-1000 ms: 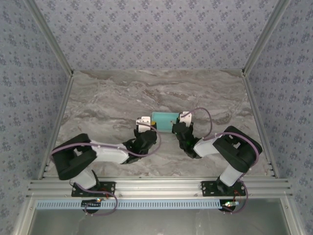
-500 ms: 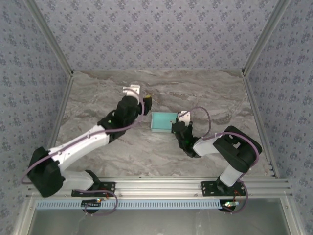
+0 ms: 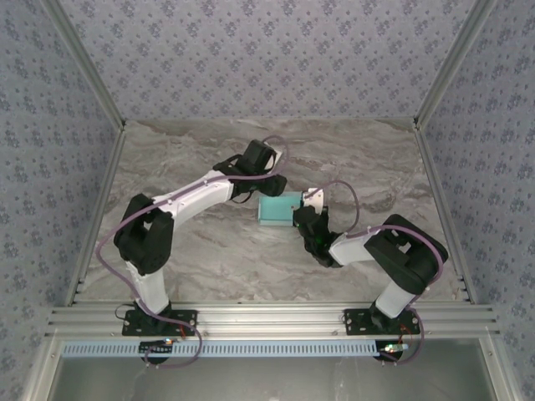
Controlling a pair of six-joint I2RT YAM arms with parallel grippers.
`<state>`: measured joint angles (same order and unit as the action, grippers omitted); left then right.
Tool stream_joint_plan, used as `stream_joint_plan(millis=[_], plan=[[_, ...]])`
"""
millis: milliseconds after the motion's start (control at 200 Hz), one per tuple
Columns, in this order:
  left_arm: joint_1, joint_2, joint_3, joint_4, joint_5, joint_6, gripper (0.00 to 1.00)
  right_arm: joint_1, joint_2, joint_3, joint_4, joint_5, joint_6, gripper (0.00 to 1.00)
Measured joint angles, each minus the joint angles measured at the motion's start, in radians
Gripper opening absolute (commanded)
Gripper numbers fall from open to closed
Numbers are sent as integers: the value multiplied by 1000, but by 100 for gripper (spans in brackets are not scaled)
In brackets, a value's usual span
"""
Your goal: Fold the paper box
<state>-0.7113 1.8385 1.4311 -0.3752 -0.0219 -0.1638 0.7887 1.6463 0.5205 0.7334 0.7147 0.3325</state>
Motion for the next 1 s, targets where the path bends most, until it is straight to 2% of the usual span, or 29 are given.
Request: stream_joint_plan(millis=[85,325,465,665,869,999], plan=[[5,0,-2,2,25,5,67,-4,-5,10,-22,-6,-8,3],[5,3,-73,26,55,2,68,-12,-51,17,-181,-58,-40,27],[-10,35,-89,22,34,0,68,-12,-136,14,-298,-86,-45,36],[-42,39,-101,43,-21,-5,68,-12,-288,-9,-458,-149,-46,39],[-63,39,-136,89,-71,-5,68,-14,-332,-8,-619,-216,-53,40],[-74,39,-148,107,-96,-5,68,-40,-450,-8,-749,-277,-53,46]])
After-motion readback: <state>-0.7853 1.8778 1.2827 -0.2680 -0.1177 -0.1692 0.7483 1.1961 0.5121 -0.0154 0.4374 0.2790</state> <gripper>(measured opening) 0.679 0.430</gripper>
